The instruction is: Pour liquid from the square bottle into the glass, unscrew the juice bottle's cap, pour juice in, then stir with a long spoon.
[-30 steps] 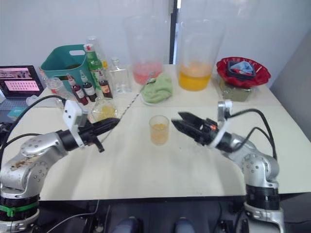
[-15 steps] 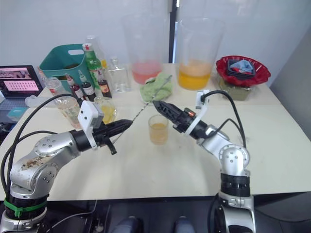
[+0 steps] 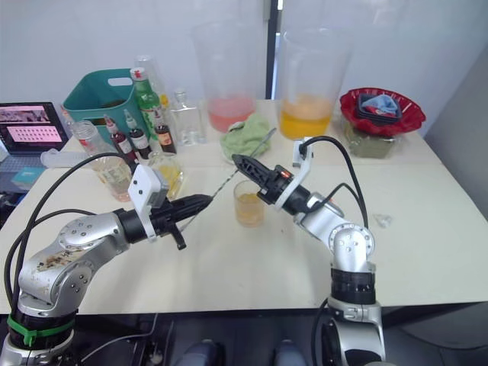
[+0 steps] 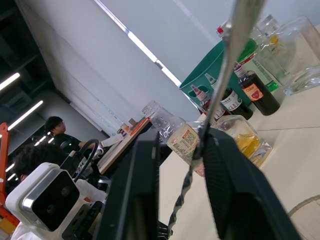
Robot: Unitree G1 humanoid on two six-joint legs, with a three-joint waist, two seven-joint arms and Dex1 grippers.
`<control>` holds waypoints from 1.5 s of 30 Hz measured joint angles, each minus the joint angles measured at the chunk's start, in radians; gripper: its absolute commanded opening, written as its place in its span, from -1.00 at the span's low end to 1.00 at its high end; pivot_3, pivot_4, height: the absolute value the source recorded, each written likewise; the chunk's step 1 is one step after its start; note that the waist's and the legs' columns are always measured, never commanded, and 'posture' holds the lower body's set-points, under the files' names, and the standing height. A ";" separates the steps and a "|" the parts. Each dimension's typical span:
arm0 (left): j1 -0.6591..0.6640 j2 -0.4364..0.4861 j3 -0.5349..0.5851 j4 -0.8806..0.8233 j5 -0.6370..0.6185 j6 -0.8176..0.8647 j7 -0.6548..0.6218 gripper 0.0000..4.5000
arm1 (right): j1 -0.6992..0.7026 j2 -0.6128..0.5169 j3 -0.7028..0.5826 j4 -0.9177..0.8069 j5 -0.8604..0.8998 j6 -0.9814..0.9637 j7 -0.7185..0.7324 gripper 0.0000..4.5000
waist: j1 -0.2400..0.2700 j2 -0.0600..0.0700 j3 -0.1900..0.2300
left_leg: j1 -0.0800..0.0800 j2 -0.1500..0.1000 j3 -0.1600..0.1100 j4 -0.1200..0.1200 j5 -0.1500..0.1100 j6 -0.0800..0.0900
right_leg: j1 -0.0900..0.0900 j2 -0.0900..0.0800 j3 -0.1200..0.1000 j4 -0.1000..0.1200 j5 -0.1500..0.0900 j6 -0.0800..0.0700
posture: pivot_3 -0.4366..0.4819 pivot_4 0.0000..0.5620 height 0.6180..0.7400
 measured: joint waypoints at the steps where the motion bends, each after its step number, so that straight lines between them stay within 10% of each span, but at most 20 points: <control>1: 0.000 0.000 0.000 0.000 0.000 0.000 -0.001 -1.00 | 0.000 0.000 0.000 0.000 0.000 0.000 -0.003 -0.99 | 0.000 0.000 0.000 | 0.000 0.000 0.000 0.000 0.000 0.000 | 0.000 0.000 0.000 0.000 0.000 0.000 | -0.05 -0.47 1.00; 6: 0.000 -0.003 0.000 0.003 -0.003 0.001 0.002 -1.00 | 0.000 0.005 0.001 -0.010 0.009 -0.001 -0.009 -0.99 | 0.000 0.000 0.000 | 0.000 0.000 0.000 0.000 0.000 0.000 | 0.000 0.000 0.000 0.000 0.000 0.000 | -0.05 -0.47 1.00; 20: 0.003 0.074 0.165 0.033 -0.135 0.001 -0.050 0.98 | -0.244 -0.165 -0.056 0.060 -0.023 -0.047 0.053 -1.00 | -0.002 0.000 0.000 | -0.001 0.000 0.002 0.000 0.000 0.000 | -0.001 0.001 -0.001 -0.001 0.000 0.000 | -0.05 -0.47 1.00; 33: 0.150 0.101 0.194 0.024 -0.155 -0.088 -0.115 0.98 | -0.420 -0.436 0.114 0.170 -0.290 -0.079 0.405 -1.00 | 0.001 0.000 0.000 | -0.004 0.001 0.004 -0.001 0.000 0.000 | -0.001 0.000 -0.002 -0.004 0.000 0.000 | -0.05 -0.47 1.00; 45: 0.211 0.100 0.178 -0.009 -0.101 -0.164 -0.088 0.98 | -0.375 -0.429 0.239 0.189 -0.518 -0.199 0.554 -1.00 | 0.005 0.000 0.000 | -0.004 0.000 0.002 -0.001 0.000 0.000 | -0.002 -0.001 -0.001 -0.004 0.000 0.000 | -0.05 -0.47 1.00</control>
